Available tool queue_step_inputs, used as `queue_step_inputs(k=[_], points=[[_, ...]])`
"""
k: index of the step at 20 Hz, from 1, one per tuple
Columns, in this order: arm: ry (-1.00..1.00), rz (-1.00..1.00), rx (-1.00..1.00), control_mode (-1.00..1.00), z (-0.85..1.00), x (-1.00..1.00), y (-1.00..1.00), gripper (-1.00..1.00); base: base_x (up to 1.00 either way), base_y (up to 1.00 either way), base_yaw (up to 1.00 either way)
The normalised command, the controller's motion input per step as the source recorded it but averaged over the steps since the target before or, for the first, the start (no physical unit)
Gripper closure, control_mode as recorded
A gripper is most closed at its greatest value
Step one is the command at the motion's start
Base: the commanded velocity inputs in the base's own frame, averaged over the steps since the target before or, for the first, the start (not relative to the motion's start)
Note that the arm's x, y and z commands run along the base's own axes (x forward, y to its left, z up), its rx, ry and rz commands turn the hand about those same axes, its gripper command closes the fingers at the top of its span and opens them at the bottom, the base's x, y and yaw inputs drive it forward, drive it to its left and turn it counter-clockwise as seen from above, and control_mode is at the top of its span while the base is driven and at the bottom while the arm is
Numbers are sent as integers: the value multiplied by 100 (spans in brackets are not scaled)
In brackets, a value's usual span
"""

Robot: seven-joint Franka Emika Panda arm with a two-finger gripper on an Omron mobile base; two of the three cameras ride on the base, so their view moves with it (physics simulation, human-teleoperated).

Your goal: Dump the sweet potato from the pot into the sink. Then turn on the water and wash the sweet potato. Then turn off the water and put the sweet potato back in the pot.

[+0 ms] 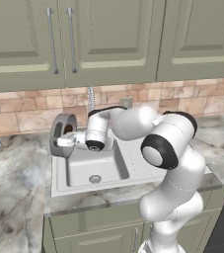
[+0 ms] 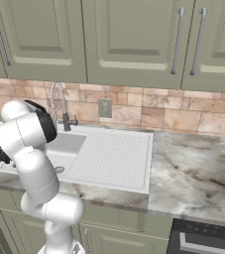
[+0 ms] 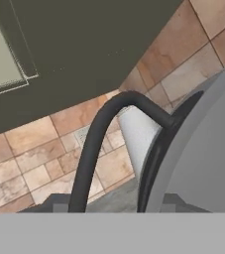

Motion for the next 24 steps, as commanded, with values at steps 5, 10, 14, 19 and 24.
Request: queue_step_inputs(k=[5, 10, 14, 19, 24], points=[[0, -1, 7, -100, -2, 17, -9, 100, 0, 0, 0], [0, -1, 7, -100, -7, 3, -7, 100, 0, 0, 0], [0, -1, 6, -100, -8, 0, -5, 100, 0, 0, 0], [0, 0, 9, -100, -6, 0, 0, 100, 0, 0, 0], [0, 0, 13, -100, -5, 6, 0, 100, 0, 0, 0]])
